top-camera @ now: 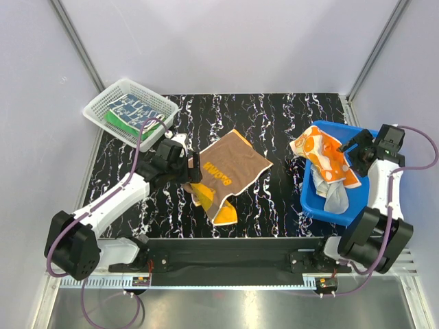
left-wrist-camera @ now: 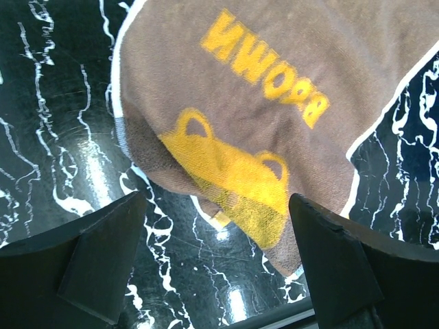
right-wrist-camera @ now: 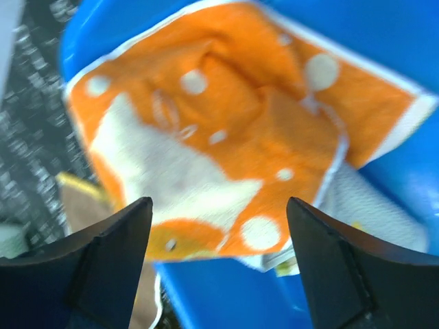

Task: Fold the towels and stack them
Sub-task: Flatten out the crumpled towel

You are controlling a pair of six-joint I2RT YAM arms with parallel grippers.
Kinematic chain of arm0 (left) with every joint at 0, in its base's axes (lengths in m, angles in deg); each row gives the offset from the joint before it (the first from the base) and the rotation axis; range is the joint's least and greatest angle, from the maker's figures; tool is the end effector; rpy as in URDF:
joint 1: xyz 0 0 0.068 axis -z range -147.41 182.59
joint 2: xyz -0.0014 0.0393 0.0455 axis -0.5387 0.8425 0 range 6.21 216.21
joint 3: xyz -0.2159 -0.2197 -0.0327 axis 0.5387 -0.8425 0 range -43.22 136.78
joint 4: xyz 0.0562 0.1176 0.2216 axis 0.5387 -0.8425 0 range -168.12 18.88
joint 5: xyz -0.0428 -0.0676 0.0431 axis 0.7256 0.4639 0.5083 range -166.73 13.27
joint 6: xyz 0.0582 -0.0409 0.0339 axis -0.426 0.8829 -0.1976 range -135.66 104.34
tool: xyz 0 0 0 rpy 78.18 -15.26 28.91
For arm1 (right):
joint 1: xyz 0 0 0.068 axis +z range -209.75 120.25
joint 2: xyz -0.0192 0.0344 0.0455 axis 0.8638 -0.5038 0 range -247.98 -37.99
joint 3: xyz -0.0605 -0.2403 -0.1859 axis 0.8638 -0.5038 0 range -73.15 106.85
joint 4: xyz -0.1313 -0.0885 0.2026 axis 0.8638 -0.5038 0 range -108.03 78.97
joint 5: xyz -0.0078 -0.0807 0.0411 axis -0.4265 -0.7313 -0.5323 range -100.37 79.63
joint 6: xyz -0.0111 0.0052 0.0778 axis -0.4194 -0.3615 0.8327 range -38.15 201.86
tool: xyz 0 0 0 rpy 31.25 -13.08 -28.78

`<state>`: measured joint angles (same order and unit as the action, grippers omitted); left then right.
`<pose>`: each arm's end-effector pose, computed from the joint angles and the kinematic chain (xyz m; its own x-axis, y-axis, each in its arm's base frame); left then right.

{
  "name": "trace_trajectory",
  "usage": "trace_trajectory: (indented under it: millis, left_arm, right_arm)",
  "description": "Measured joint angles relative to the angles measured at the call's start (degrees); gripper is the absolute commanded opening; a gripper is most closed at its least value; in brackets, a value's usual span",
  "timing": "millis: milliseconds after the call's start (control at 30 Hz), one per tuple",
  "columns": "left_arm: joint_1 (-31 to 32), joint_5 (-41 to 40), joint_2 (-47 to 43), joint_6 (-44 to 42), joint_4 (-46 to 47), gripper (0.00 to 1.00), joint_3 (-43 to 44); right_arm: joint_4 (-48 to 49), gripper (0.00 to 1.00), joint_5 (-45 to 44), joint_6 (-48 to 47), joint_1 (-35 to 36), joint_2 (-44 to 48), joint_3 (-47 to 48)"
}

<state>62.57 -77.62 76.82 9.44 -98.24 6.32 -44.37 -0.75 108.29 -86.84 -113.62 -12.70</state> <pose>0.2256 -0.1290 0.2625 -0.7928 -0.0324 -0.6086 0.1704 0.9470 -0.2723 0.2597 -0.1201 0.2956 -0.4414 0.7188 -0.5371 0.6107 0.6792 0.4070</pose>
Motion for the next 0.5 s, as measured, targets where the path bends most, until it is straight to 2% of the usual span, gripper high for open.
trace_trajectory:
  millis: [67, 200, 367, 433, 500]
  left_arm:
    - [0.0, 0.6, 0.3, 0.0, 0.3, 0.92, 0.0]
    - [0.0, 1.3, 1.0, 0.0, 0.2, 0.92, 0.5]
    - [0.0, 1.6, 1.0, 0.0, 0.3, 0.92, 0.5]
    - [0.0, 1.6, 0.9, 0.0, 0.3, 0.92, 0.5]
    - [0.0, 1.6, 0.8, 0.0, 0.3, 0.92, 0.5]
  right_arm:
    - [1.2, 0.92, 4.2, 1.9, 0.1, 2.6, -1.7]
    - [4.0, 0.93, 9.2, 8.0, 1.0, 6.2, -9.3]
    - [6.9, 0.91, 10.5, 13.5, 1.9, 3.1, -14.4]
    - [9.4, 0.81, 10.6, 14.6, 1.9, 0.4, -15.0]
    - [11.7, 0.67, 10.3, 15.5, 2.0, -2.8, -15.1]
